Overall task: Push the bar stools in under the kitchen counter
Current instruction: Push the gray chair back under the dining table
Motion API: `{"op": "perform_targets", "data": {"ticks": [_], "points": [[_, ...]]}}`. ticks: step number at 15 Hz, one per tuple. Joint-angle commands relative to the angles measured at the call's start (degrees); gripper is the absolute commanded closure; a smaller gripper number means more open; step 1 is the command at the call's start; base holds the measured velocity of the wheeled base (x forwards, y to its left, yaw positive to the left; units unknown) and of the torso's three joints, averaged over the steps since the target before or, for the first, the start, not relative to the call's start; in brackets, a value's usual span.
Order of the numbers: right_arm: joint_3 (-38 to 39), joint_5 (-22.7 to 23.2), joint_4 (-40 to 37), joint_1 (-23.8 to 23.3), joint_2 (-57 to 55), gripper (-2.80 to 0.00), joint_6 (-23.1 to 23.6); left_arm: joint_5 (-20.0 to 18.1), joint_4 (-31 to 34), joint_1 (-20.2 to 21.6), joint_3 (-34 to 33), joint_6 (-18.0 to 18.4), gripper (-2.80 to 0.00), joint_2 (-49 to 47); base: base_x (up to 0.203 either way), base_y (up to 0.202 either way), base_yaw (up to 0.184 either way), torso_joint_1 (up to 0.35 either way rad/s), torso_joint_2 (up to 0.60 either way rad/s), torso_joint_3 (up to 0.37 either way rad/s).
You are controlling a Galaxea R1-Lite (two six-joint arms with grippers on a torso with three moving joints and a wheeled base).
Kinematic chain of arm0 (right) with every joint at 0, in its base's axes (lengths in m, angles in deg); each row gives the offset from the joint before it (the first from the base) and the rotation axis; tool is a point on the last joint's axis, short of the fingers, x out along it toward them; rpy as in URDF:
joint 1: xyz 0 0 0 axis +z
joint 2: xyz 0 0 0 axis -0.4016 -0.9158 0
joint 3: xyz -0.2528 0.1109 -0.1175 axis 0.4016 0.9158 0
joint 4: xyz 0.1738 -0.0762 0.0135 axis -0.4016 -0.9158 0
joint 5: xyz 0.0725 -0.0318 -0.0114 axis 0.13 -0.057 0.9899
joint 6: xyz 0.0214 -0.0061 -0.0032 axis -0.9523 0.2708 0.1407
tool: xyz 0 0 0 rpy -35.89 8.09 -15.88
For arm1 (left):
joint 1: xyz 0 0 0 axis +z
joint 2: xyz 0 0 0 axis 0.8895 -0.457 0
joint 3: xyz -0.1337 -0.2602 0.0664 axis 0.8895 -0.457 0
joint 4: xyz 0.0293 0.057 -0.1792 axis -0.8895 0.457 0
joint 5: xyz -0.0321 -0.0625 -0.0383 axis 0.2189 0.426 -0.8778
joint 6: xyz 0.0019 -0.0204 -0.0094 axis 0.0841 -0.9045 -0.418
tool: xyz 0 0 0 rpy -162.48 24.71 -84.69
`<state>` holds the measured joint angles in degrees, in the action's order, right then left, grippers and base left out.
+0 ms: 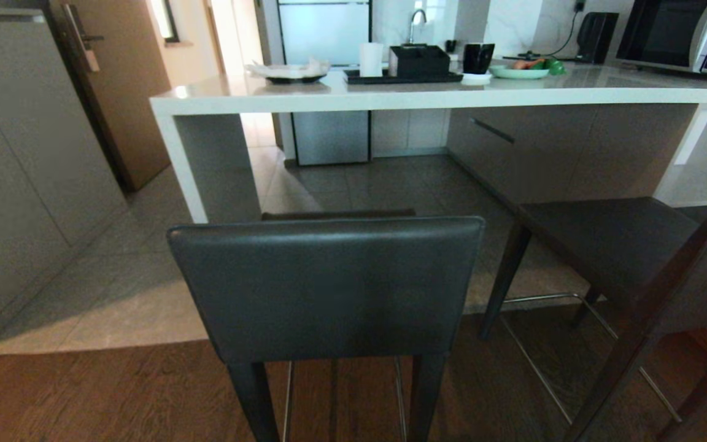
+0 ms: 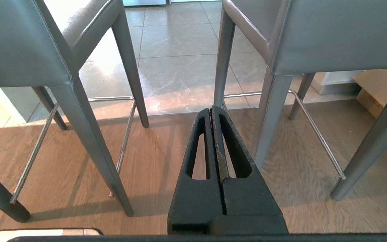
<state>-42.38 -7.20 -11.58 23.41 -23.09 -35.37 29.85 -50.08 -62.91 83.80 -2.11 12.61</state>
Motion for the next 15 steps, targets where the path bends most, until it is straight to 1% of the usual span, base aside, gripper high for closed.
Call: {"op": "perform_targets", "data": {"ticks": [1, 2, 15], "points": [[0.00, 0.00, -0.02, 0.03, 0.11, 0.00, 0.02, 0.07, 0.04, 0.01, -0.08, -0.05, -2.40, -0.11, 0.000, 0.000, 0.000, 0.000, 0.00, 0.000], [0.00, 0.00, -0.02, 0.00, 0.02, 0.00, -0.04, -0.02, 0.04, 0.00, 0.01, 0.04, 0.00, -0.08, 0.000, 0.000, 0.000, 0.000, 0.00, 0.000], [0.00, 0.09, -0.02, 0.01, 0.11, 0.00, -0.04, 0.07, 0.04, 0.01, -0.02, -0.05, 0.00, -0.08, 0.000, 0.000, 0.000, 0.000, 0.00, 0.000]]}}
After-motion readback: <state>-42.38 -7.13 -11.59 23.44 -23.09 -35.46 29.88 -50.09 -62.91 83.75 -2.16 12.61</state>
